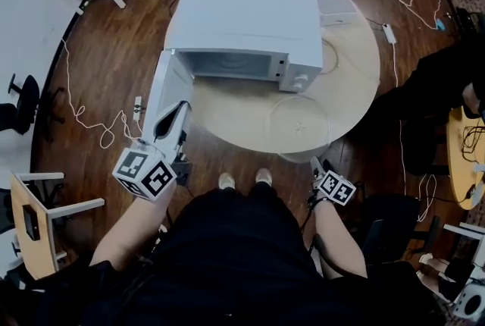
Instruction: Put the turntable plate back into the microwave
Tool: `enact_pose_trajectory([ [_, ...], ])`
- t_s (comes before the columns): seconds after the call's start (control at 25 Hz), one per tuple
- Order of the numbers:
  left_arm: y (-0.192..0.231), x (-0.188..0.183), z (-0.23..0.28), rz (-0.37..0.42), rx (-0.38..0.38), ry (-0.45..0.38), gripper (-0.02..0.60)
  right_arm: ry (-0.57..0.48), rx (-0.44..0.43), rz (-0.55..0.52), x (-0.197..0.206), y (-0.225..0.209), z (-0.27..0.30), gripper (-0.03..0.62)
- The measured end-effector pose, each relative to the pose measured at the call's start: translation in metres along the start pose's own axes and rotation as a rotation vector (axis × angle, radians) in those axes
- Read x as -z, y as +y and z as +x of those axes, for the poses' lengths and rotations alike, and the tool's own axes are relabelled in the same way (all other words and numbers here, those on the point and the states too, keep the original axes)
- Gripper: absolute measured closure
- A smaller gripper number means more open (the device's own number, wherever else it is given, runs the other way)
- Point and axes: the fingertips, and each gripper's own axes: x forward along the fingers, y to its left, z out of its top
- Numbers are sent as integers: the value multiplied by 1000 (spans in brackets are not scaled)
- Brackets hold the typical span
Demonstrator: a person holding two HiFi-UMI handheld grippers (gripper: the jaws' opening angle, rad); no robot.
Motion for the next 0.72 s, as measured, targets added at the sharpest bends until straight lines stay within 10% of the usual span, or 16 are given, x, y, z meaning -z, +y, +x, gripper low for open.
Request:
enact_pose_trajectory([
  [0.24, 3, -4, -10, 22, -29, 18, 578, -73, -145, 450, 11, 7, 34, 345],
  [0.72, -1, -2, -15, 70, -42, 49, 578, -136, -318, 500, 11, 25, 44, 481],
])
